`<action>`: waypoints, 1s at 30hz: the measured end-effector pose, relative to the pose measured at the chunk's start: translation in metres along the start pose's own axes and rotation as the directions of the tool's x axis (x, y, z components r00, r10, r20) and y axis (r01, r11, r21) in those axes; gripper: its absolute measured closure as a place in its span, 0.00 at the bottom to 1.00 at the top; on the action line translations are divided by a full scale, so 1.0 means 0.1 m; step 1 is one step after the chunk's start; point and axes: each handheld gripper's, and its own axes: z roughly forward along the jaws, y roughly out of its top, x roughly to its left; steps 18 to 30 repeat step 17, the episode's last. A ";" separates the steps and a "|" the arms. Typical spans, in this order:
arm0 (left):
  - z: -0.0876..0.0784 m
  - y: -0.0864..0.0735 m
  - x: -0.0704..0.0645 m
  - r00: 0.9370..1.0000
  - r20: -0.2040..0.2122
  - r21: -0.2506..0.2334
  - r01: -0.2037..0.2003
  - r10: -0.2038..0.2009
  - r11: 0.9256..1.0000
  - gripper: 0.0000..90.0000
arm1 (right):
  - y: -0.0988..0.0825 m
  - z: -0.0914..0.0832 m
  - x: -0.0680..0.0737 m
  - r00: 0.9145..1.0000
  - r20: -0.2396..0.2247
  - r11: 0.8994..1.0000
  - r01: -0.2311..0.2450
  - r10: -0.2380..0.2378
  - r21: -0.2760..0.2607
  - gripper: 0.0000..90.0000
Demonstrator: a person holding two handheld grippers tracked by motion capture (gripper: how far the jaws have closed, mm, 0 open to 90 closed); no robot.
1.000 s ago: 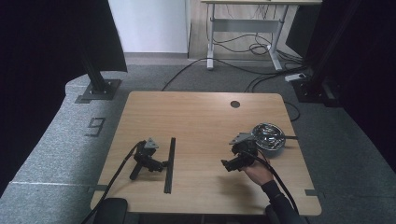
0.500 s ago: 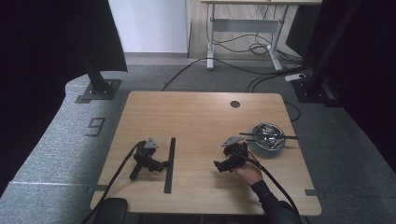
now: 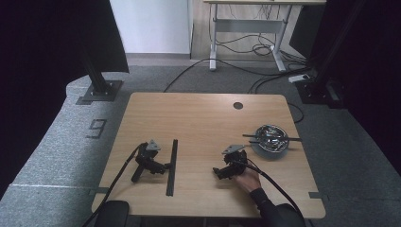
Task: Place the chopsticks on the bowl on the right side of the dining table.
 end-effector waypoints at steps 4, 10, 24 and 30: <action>0.00 0.00 0.00 1.000 0.000 0.000 0.000 0.000 1.000 0.00 | -0.03 0.00 0.00 1.000 -0.006 1.000 -0.009 0.009 -0.025 0.00; 0.00 0.00 0.00 1.000 0.000 0.000 0.000 0.000 1.000 0.00 | -0.05 0.00 0.00 1.000 -0.007 0.999 -0.008 0.008 -0.040 0.00; 0.00 0.00 0.00 1.000 0.000 0.000 0.000 0.000 1.000 0.00 | -0.05 0.00 0.01 1.000 -0.008 0.999 -0.009 0.008 -0.040 0.00; 0.00 0.00 0.00 1.000 0.000 0.000 0.000 0.000 1.000 0.00 | -0.05 0.00 0.01 1.000 -0.008 0.999 -0.009 0.008 -0.040 0.00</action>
